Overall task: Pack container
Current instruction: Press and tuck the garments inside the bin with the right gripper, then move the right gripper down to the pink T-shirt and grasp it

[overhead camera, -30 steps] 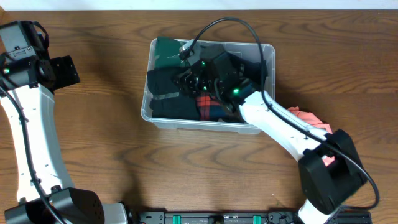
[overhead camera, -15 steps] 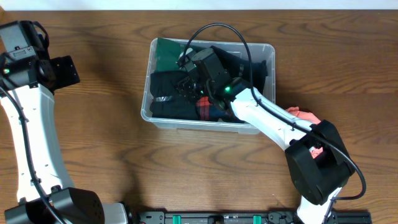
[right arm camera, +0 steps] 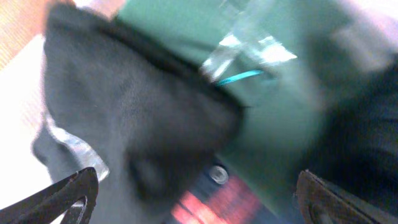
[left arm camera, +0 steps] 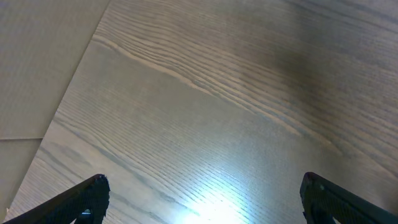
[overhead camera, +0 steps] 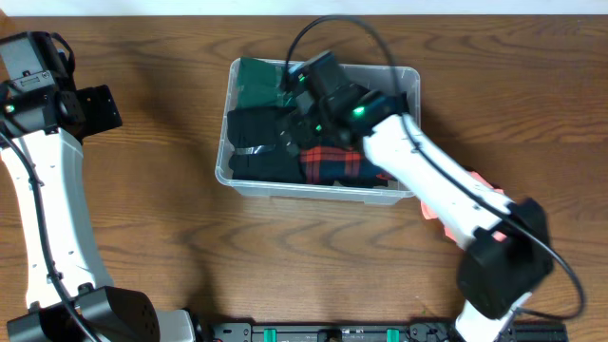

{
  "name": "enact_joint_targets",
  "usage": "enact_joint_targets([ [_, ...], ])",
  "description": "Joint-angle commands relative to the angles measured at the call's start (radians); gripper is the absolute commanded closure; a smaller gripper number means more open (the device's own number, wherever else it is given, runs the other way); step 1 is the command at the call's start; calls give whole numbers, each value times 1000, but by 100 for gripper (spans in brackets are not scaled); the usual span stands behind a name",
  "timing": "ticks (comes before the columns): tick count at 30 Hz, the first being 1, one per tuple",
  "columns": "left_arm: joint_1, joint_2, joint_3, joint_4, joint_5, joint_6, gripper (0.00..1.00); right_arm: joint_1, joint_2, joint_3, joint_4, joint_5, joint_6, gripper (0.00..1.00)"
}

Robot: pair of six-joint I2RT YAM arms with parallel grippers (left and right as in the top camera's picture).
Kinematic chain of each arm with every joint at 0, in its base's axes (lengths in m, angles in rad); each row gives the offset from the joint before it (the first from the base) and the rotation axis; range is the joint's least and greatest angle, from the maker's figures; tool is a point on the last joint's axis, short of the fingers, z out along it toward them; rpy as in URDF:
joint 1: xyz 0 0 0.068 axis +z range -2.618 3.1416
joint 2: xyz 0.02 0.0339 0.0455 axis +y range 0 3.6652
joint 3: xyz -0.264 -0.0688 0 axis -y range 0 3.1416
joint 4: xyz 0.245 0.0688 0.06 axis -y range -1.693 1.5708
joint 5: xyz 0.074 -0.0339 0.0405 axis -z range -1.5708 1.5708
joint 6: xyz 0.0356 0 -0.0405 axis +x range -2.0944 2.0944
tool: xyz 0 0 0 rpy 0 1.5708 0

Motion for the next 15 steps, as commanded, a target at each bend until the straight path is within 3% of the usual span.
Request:
enact_joint_targets([
  [1,2,3,-4,-2,-8,10,2,-77,-130,51,-48,19,82,1],
  [10,2,3,-4,-2,-8,10,2,-401,-309,51,-392,21,251,1],
  [15,2,3,-4,-2,-8,10,2,-630,-336,51,-648,142,441,1],
])
